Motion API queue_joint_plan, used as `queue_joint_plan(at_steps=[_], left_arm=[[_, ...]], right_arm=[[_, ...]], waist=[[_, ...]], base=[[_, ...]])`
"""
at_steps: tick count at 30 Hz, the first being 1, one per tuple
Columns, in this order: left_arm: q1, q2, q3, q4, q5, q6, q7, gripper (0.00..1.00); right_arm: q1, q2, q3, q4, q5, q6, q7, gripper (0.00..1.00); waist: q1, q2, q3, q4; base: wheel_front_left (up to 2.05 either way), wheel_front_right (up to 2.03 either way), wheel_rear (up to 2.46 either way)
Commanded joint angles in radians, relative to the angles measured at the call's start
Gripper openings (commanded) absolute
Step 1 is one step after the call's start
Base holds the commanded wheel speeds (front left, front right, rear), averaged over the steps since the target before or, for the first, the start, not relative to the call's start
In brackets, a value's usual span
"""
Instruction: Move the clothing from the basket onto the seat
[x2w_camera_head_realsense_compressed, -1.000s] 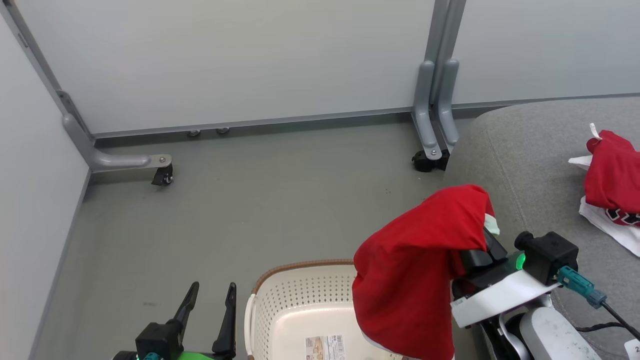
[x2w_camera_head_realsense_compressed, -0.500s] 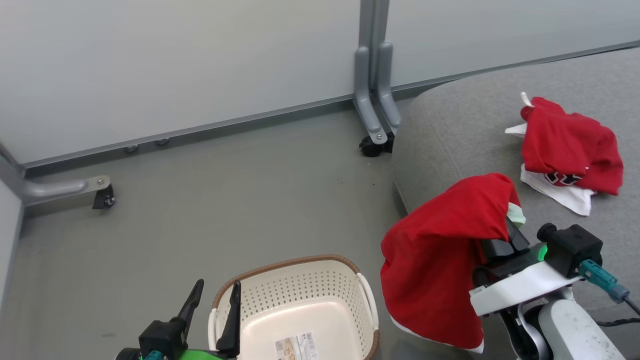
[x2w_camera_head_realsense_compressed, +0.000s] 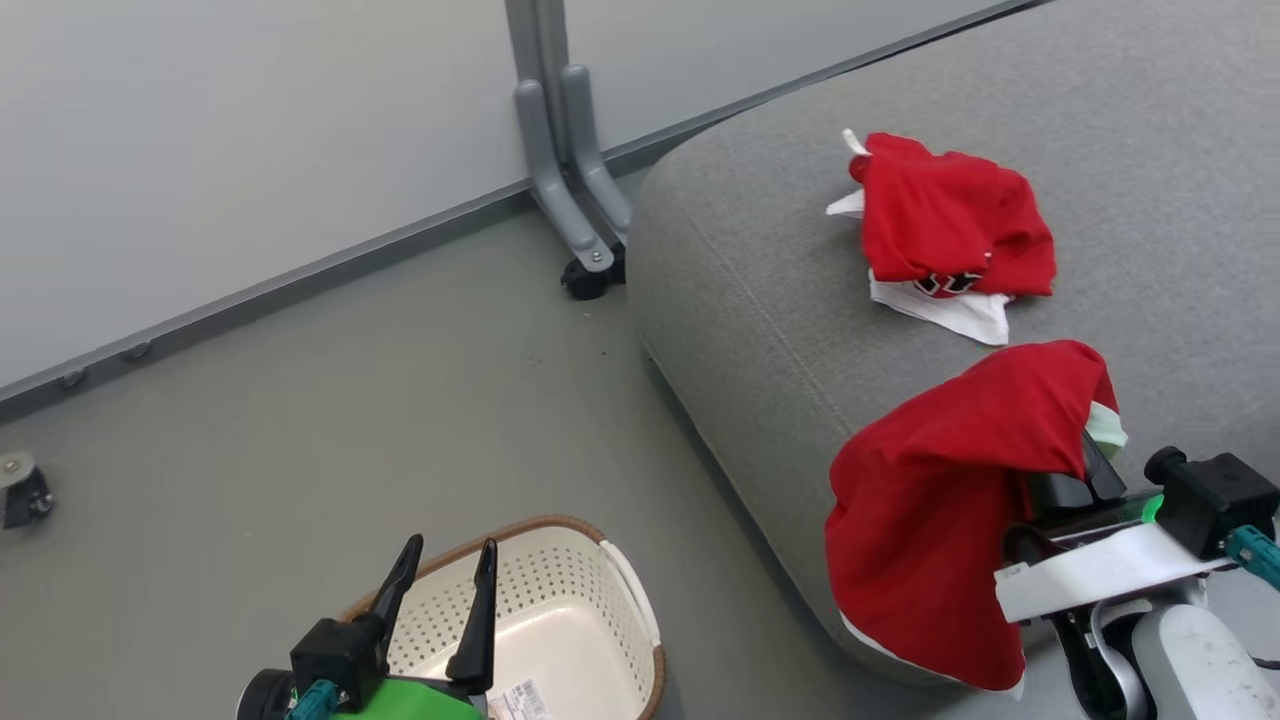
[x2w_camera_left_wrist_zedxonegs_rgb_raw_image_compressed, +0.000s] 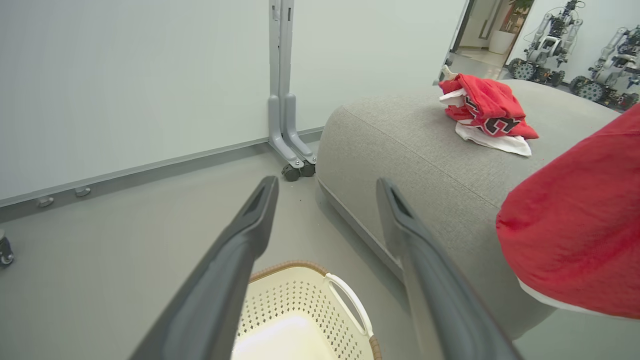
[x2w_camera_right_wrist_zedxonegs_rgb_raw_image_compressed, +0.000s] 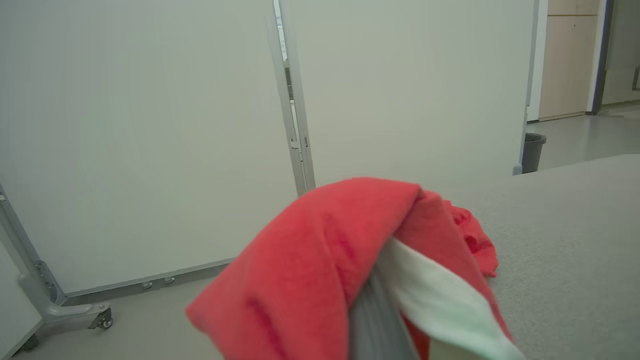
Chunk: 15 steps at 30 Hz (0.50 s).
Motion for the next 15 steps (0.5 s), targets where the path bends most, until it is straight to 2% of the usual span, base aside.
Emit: queue_joint_plan(at_steps=[1, 9, 15], left_arm=[[-0.021, 0.002, -0.005, -0.002, 0.0, -0.003, 0.0, 1.0], [-0.077, 0.007, -0.055, 0.021, 0.016, -0.003, 0.0, 1.0], [-0.092, 0.017, -0.064, 0.029, 0.008, -0.003, 0.0, 1.0]], right_arm=[[0.018, 0.002, -0.013, -0.008, -0.008, -0.001, -0.003, 0.0], [0.058, 0.024, -0.096, -0.052, -0.024, -0.001, -0.003, 0.0], [0.062, 0.032, -0.113, -0.066, -0.03, -0.001, -0.003, 0.0]], waist=[[0.0, 0.0, 0.028, -0.088], [0.0, 0.0, 0.073, -0.12], [0.0, 0.0, 0.087, -0.129]], base=[[0.0, 0.0, 0.0], [0.0, 0.0, 0.0], [0.0, 0.0, 0.0]])
